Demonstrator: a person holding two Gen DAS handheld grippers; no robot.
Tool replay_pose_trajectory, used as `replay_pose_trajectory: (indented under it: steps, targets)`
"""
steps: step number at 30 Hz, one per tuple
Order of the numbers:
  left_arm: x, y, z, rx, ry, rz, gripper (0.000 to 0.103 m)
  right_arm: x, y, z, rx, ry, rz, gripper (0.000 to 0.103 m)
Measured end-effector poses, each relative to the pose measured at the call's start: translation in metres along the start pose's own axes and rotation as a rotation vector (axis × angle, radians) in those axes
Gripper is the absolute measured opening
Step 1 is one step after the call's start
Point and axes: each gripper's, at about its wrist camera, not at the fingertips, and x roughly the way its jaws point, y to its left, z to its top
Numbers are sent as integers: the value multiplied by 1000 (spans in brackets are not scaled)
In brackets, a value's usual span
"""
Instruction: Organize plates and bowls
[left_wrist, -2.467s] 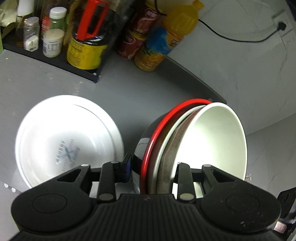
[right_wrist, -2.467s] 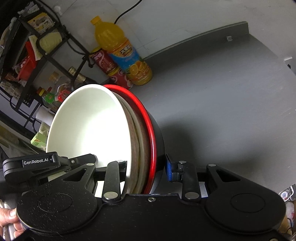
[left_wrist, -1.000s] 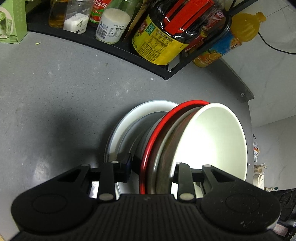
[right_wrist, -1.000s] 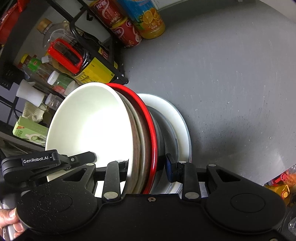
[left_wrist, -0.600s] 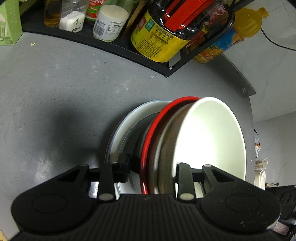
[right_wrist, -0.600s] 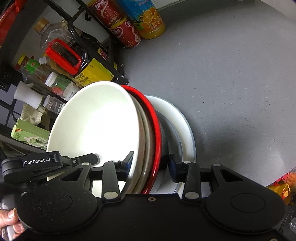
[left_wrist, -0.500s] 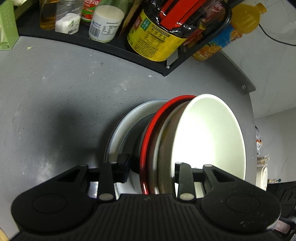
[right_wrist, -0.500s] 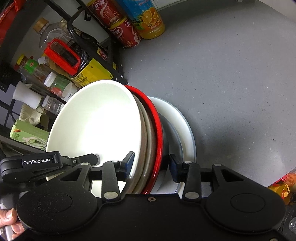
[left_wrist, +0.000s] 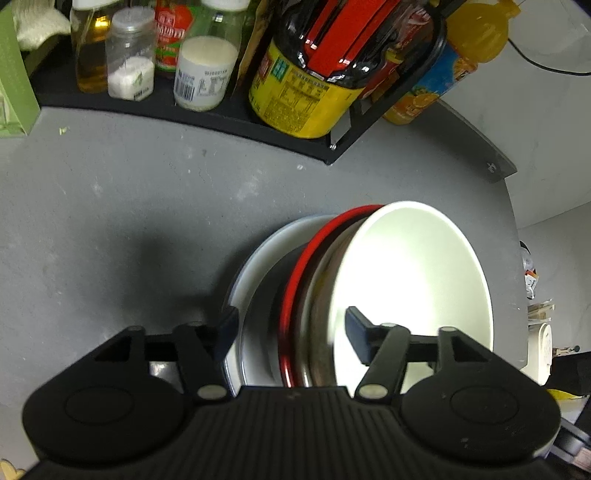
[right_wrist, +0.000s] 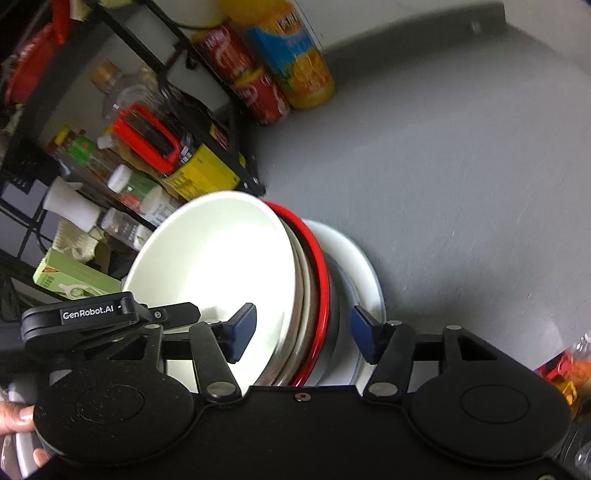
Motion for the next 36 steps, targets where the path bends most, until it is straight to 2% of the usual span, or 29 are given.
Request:
replay_pose_trajectory:
  steps: [1, 3, 6, 8, 10, 15, 25, 30, 36]
  targets:
    - [-2, -1, 0, 0, -5, -1, 70, -4, -1, 1, -6, -13, 3, 67]
    - [-7, -3, 0, 1, -9, 12, 79, -14, -3, 0, -16, -44, 4, 72]
    - [-17, -8, -3, 27, -33, 15, 84, -29, -9, -3, -18, -78, -4, 82]
    - [-25, -13, -7, 41, -53, 18, 86, -40, -15, -8, -16, -98, -16, 84]
    - [-35, -20, -13, 69, -78, 22, 87, -52, -21, -15, -9, -126, -28, 93]
    - [-63, -37, -39, 122, -124, 17, 88, -87, -37, -41, 21, -195, -76, 103]
    - [-111, -58, -99, 228, -187, 8, 95, -147, -53, -89, 63, -281, -132, 103]
    - [-130, -64, -123, 259, -208, -20, 102, -170, -53, -105, 64, -316, -156, 103]
    - [-151, -67, -147, 291, -234, -30, 103, -197, -47, -123, 41, -354, -194, 103]
